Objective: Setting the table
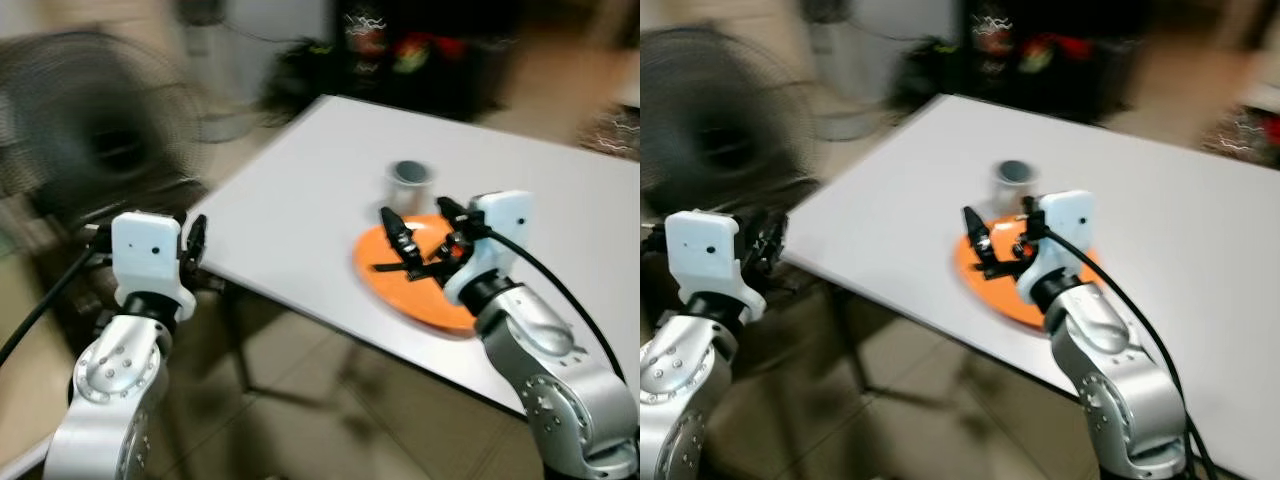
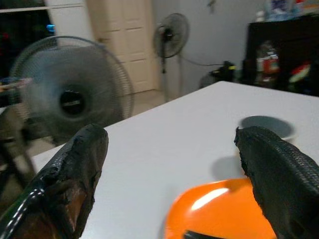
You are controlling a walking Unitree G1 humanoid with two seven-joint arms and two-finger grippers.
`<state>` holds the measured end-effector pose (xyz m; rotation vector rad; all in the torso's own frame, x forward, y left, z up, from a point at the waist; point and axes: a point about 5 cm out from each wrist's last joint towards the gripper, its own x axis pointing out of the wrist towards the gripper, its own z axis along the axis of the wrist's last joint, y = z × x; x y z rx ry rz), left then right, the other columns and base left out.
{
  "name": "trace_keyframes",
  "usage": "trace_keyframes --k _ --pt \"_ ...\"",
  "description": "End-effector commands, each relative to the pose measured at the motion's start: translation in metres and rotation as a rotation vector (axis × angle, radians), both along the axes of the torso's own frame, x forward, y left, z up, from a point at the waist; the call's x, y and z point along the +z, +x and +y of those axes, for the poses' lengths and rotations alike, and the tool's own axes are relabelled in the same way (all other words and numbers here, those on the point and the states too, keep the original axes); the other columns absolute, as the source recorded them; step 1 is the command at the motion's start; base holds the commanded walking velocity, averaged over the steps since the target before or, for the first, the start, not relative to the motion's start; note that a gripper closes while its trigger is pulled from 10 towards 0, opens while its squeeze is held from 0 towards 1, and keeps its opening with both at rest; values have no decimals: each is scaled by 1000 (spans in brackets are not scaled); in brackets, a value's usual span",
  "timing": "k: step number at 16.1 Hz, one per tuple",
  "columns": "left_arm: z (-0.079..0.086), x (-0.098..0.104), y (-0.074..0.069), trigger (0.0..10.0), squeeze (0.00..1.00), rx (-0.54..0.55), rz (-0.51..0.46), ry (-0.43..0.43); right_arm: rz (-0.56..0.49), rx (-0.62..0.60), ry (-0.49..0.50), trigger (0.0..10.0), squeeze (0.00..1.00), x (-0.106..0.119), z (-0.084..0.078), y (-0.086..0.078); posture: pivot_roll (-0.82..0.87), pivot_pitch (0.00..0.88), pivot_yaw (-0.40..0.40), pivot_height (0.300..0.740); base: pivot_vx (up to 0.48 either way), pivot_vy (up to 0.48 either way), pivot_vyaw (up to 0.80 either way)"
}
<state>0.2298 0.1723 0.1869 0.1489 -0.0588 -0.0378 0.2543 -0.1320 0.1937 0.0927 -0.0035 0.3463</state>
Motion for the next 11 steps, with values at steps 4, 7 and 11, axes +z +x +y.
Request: trace_keyframes --k 4,7,11 --pt "-1 3 -2 10000 0 1 0 13 8 2 24 10000 1000 -4 3 -2 -53 3 36 740 0 0 800" --pt "-1 6 4 10000 0 0 -14 -2 58 -9 65 10000 1000 -13 3 -3 -55 0 44 740 0 81 800" --pt "-2 8 7 10000 0 -14 -16 4 72 -13 69 10000 1000 -18 1 -2 -51 0 51 740 0 269 800"
